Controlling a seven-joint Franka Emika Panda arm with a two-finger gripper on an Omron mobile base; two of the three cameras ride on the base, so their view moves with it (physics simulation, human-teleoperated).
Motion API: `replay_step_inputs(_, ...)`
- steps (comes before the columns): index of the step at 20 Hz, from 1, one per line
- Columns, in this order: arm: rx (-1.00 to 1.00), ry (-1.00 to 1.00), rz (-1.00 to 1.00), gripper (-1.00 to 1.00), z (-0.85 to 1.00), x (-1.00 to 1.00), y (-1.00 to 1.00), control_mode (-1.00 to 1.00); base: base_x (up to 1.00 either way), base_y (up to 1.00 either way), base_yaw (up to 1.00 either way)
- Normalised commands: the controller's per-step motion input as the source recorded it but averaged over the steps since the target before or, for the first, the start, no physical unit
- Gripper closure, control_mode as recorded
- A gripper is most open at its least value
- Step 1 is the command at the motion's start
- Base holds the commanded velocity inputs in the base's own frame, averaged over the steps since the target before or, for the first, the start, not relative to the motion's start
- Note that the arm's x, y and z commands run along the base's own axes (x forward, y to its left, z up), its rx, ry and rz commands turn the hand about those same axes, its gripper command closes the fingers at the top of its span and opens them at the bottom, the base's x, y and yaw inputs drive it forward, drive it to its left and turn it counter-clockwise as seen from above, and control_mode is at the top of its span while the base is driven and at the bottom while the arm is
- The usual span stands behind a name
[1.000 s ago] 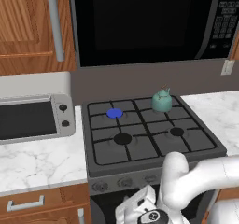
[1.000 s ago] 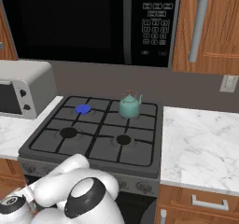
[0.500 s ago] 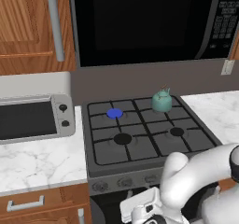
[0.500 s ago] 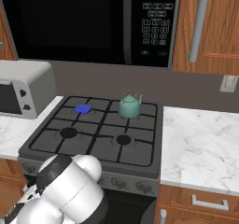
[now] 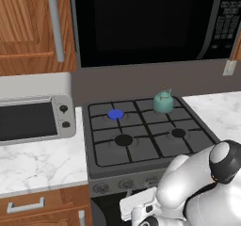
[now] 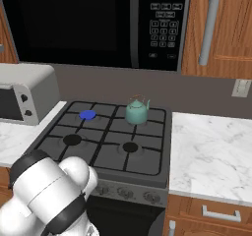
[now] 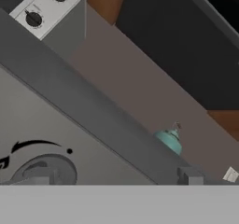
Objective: Turn off the rear left burner of the stove.
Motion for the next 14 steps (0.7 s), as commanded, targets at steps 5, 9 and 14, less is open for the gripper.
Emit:
replay_step_inputs(5,-0.04,0.0,0.0,-1.0,0.0,0.06,0.0,-1.0,0.0,0.0,0.0)
replay_step_inputs(9,-0.04,0.02,0.0,-1.0,0.0,0.11,0.0,-1.0,0.0,0.0,0.0)
replay_step_inputs(14,-0.06,0.04,0.03,-1.0,0.0,0.12,0.0,-1.0,0.0,0.0,0.0)
